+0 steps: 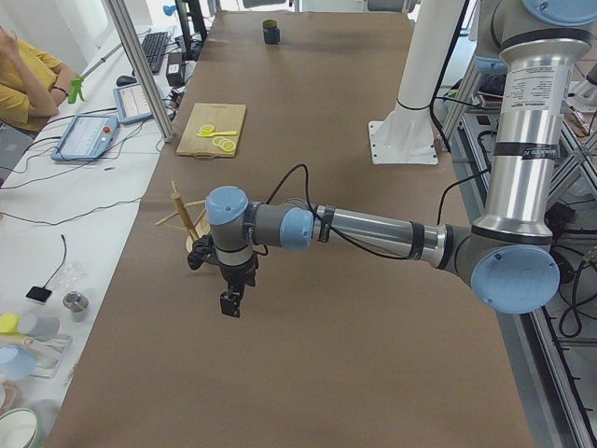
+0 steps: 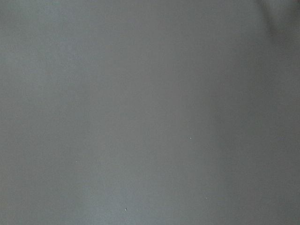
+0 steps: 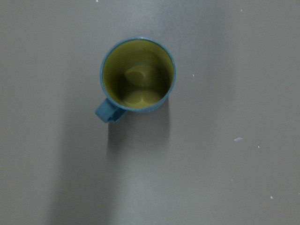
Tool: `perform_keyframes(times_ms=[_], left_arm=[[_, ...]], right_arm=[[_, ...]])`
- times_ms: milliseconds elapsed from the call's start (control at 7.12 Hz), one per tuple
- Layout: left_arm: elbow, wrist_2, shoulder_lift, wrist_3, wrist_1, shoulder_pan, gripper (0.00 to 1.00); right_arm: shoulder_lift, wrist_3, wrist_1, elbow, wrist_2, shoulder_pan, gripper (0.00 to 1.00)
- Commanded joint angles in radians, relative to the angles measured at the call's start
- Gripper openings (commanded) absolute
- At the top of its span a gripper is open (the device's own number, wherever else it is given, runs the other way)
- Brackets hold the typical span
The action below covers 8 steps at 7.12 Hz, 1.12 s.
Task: Hang cup on storage rack
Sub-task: 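Carry the blue mug with the right gripper toward the table center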
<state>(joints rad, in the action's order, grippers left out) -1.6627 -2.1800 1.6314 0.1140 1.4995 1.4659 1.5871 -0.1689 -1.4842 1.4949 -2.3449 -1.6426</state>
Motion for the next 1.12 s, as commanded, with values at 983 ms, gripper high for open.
perform_keyframes(times_ms=[983], left_arm=[[-0.045,-0.199,-0.041,-0.007,0.01,-0.007,0.98]], right_arm=[[0.065,-0.161,-0.004,-0.017,-0.076,-0.036,1.0]])
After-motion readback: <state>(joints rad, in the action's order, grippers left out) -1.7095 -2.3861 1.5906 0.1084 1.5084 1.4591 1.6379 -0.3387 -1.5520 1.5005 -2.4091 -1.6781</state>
